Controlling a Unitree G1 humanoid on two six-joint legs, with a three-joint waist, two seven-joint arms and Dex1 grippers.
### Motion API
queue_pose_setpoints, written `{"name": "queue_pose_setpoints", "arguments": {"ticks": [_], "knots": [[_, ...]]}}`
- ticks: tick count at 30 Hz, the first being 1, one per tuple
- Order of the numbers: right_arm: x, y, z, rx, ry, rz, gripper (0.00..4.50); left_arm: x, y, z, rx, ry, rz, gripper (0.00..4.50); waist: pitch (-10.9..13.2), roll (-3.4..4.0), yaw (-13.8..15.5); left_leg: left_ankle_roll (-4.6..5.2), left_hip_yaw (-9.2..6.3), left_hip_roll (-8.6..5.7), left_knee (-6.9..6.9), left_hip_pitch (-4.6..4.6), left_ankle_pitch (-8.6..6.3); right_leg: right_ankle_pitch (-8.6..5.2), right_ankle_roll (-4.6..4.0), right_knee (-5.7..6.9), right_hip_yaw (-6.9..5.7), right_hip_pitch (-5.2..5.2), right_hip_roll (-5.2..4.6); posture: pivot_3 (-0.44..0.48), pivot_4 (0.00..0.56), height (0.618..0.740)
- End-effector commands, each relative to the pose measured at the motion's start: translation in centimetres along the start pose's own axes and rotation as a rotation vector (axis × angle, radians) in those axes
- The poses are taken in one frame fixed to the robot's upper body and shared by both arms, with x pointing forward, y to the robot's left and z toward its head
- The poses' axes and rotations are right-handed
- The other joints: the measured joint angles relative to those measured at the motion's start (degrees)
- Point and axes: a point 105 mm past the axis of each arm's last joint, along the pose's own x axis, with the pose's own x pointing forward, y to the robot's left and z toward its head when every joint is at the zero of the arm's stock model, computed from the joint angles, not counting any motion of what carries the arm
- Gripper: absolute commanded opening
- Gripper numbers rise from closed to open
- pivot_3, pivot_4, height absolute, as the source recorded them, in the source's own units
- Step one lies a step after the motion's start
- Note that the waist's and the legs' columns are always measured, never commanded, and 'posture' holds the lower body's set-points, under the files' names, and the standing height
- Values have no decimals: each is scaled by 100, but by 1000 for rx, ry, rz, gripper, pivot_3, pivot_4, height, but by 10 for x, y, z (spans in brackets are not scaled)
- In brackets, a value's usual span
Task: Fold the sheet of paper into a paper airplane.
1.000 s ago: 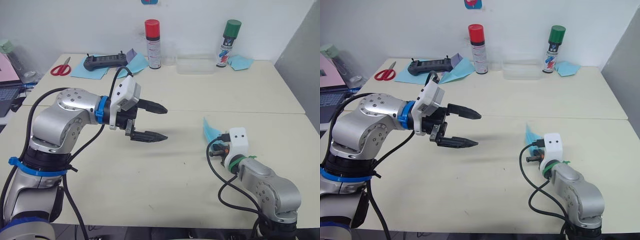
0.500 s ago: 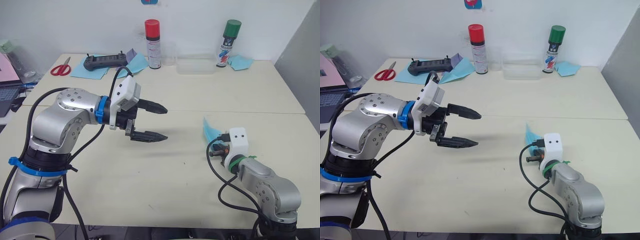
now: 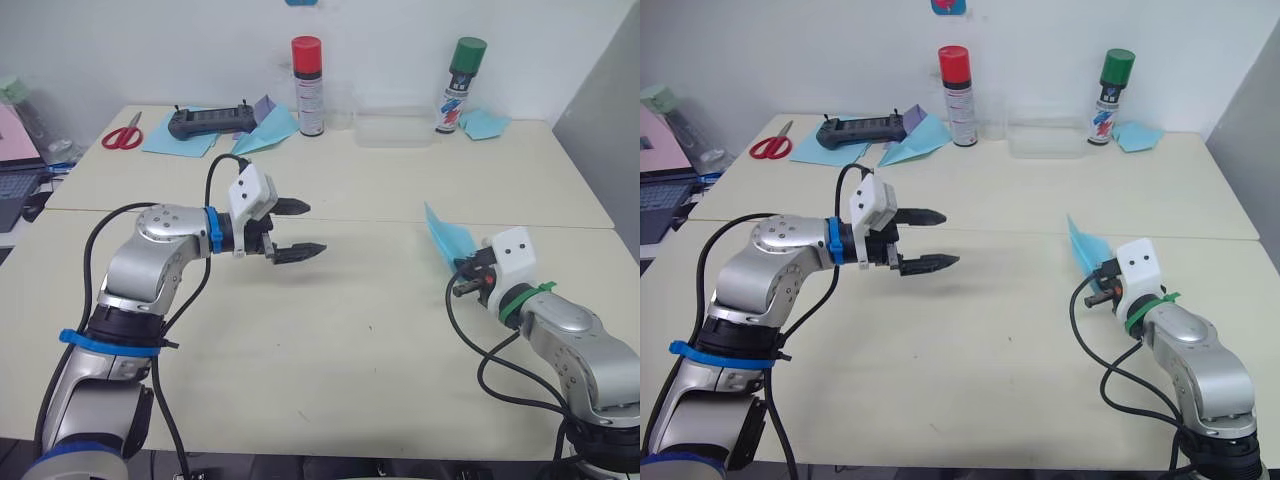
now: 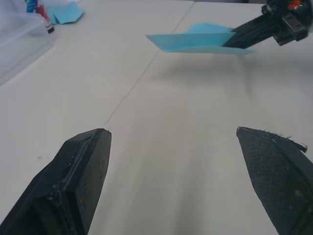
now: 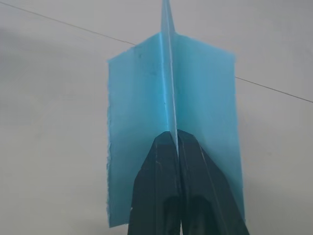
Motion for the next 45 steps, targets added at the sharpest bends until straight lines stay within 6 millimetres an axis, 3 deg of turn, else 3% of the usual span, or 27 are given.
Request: {"name": "queue_pose_setpoints", "arguments": {"ticks": [1, 7, 13, 19, 29, 33, 43, 45], "knots": [[-8, 9, 11, -24, -45, 45, 19, -3, -6, 13, 60, -34, -36, 4500, 0, 0, 3, 0, -2, 2, 0, 0, 0, 0, 0, 3, -2, -1, 3, 0, 150, 740], [-13, 10, 7, -12, -18, 56, 19, -8, 5, 15, 97, -8, -30, 4500, 0, 0, 6, 0, -4, 1, 7, 3, 1, -13, 22, 10, -2, 2, 4, 0, 150, 740], [1, 20, -4, 103, 25, 22, 19, -4, -11, 21, 122, -17, -111, 4500, 0, 1, 3, 0, -4, 4, 7, 3, 0, -12, 20, 11, -1, 1, 7, 0, 150, 740], [8, 8, -13, 182, 63, -96, 19, -8, -14, 40, 141, -49, -144, 4500, 0, 1, 5, 0, -2, 3, 7, 3, 1, -12, 20, 11, 0, 0, 6, 0, 150, 740], [17, 30, -19, 282, 114, -58, 19, -7, -18, 48, 153, -54, -163, 4500, -1, 3, 2, 0, -3, 4, 6, 4, 1, -12, 21, 13, -1, 0, 7, 0, 150, 740], [16, 29, -19, 290, 110, -73, 912, -8, -19, 48, 152, -54, -165, 4500, -1, 3, 3, 0, -3, 4, 6, 4, 1, -13, 21, 13, 0, 0, 7, 0, 150, 740], [4, 29, 3, 236, 49, -15, 4444, -9, -18, 44, 149, -46, -167, 4500, 0, 3, 3, 0, -3, 4, 6, 3, 1, -13, 21, 12, -1, 0, 7, 0, 150, 740], [0, 26, 12, 219, 34, -4, 4484, -9, -17, 44, 149, -46, -164, 4500, 0, 3, 3, 0, -3, 4, 6, 4, 1, -13, 21, 12, -1, 0, 7, 0, 150, 740]]}}
